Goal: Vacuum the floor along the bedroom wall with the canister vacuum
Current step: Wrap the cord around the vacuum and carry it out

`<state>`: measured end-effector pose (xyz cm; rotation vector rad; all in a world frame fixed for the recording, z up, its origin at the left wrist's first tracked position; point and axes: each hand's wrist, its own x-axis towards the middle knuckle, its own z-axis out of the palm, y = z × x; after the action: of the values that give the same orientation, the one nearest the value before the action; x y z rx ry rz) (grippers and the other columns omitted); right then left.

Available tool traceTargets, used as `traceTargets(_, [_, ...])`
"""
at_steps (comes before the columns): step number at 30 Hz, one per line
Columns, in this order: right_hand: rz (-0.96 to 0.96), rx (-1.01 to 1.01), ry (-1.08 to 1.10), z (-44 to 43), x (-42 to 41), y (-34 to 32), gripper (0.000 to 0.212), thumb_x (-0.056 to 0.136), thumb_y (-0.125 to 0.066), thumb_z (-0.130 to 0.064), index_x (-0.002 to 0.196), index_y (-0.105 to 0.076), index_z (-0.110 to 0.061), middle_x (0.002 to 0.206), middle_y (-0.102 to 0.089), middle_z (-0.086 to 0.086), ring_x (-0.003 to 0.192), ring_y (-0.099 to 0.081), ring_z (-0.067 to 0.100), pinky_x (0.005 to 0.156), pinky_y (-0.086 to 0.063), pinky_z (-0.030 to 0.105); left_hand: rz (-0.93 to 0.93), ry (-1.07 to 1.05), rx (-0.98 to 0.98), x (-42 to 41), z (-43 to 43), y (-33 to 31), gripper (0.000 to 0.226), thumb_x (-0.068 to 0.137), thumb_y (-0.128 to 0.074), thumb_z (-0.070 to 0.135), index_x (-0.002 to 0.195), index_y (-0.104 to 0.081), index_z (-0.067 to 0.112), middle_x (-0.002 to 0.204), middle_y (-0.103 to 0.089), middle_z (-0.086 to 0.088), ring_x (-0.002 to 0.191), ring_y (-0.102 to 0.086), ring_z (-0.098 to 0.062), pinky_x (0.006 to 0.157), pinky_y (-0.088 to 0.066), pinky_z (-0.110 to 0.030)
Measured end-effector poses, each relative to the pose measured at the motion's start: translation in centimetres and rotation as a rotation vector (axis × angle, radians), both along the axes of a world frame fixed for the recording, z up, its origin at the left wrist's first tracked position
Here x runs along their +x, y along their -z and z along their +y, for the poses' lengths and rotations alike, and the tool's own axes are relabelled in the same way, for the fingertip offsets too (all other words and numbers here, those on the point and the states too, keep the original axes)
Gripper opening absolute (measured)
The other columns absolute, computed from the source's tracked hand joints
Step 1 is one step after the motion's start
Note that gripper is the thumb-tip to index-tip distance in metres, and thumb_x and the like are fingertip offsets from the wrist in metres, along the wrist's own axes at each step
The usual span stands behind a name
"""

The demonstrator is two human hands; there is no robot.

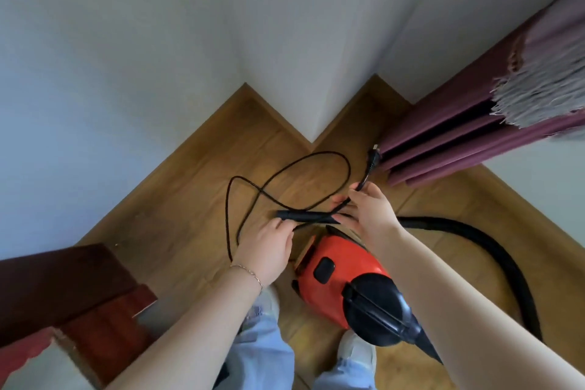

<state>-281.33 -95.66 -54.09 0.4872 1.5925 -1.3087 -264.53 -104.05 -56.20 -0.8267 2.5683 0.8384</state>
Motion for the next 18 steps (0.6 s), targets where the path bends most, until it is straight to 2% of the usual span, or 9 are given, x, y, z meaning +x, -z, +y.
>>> traceTargets(4, [-0.052, 0.08, -0.022, -1.4, 1.0, 7.7, 0.015, 0.1, -0.039, -0.007, 0.088, -0.045, -0.016, 0.083, -0.062, 0.012, 0.078, -0.065, 0.024, 0.069, -0.055, 0.034, -0.083, 0.038, 0.035, 0.9, -1.3, 6.9, 0.033, 0.098, -0.036, 0.023, 0.125, -0.055, 0.019, 0.115, -0.062, -0.003, 0.105, -0.056, -0.022, 0.083, -0.046, -0.033])
traceTargets(7, [-0.088, 0.125, -0.044, -2.1, 2.0, 13.3, 0.015, 0.099, -0.04, -0.006, 0.089, -0.045, -0.016, 0.089, -0.061, 0.014, 0.08, -0.065, 0.028, 0.075, -0.056, 0.04, -0.139, 0.035, 0.049, 1.9, -1.6, 11.8, 0.031, 0.097, -0.039, 0.022, 0.121, -0.057, 0.017, 0.113, -0.062, -0.005, 0.102, -0.057, -0.023, 0.082, -0.047, -0.033])
traceTargets(10, [-0.124, 0.162, -0.046, -3.2, 3.0, 18.1, 0.011, 0.099, -0.04, -0.006, 0.102, -0.047, -0.015, 0.096, -0.059, 0.014, 0.08, -0.065, 0.028, 0.08, -0.055, 0.043, -0.216, 0.004, 0.062, 2.9, -2.1, 16.5, 0.028, 0.094, -0.044, 0.021, 0.119, -0.057, 0.017, 0.116, -0.06, -0.005, 0.104, -0.056, -0.023, 0.082, -0.046, -0.032])
traceTargets(15, [-0.185, 0.194, -0.002, -5.8, 4.2, 24.0, 0.03, 0.097, -0.042, -0.002, 0.123, -0.045, -0.017, 0.093, -0.061, 0.014, 0.078, -0.066, 0.024, 0.065, -0.057, 0.037, -0.327, -0.234, 0.121, 4.3, -4.3, 23.0, 0.038, 0.09, -0.052, 0.022, 0.128, -0.048, 0.019, 0.136, -0.046, -0.007, 0.115, -0.052, -0.027, 0.091, -0.047, -0.037])
traceTargets(18, [-0.177, 0.221, -0.026, -6.9, 4.3, 26.9, 0.039, 0.096, -0.043, -0.002, 0.132, -0.044, -0.017, 0.106, -0.064, 0.016, 0.085, -0.068, 0.026, 0.07, -0.059, 0.037, -0.313, -0.203, 0.012, 4.3, -5.7, 25.8, 0.048, 0.091, -0.052, 0.02, 0.137, -0.039, 0.021, 0.143, -0.037, -0.003, 0.124, -0.041, -0.026, 0.095, -0.043, -0.036])
